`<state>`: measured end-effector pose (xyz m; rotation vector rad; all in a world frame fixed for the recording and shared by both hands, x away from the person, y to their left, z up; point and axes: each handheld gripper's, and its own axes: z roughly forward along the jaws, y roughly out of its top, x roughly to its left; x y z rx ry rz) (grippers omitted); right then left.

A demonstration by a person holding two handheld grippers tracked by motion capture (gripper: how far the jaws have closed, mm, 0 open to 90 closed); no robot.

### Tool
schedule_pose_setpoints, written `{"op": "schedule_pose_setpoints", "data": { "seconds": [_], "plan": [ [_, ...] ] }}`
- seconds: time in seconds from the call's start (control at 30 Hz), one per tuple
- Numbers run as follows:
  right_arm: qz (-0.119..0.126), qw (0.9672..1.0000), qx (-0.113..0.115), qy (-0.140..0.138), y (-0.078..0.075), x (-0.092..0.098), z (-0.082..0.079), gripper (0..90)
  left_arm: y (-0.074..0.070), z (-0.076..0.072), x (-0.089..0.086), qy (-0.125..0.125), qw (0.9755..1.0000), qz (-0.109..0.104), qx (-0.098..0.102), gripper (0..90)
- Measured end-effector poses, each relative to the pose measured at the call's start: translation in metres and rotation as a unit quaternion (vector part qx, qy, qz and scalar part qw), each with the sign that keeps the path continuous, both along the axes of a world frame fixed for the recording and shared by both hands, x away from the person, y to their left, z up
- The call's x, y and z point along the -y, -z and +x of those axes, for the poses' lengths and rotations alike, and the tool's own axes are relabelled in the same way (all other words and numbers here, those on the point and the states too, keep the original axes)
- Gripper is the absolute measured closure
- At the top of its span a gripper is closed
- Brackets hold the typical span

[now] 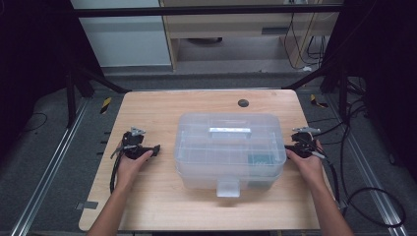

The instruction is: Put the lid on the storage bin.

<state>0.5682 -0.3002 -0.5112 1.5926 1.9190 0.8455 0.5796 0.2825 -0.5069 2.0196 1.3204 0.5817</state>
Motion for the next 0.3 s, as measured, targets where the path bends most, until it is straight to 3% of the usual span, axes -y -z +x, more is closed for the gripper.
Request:
{"op": "schedule_pose_setpoints", "data": {
  "seconds": [0.3],
  "plan": [
    [-0.005, 0.9997, -0.007, 0.023, 0.0007, -0.006, -0.0017, 0.4, 0.0006, 0.0009, 0.0013, -0.005, 1.0, 0.004, -0.004, 0.0]
  ]
}}
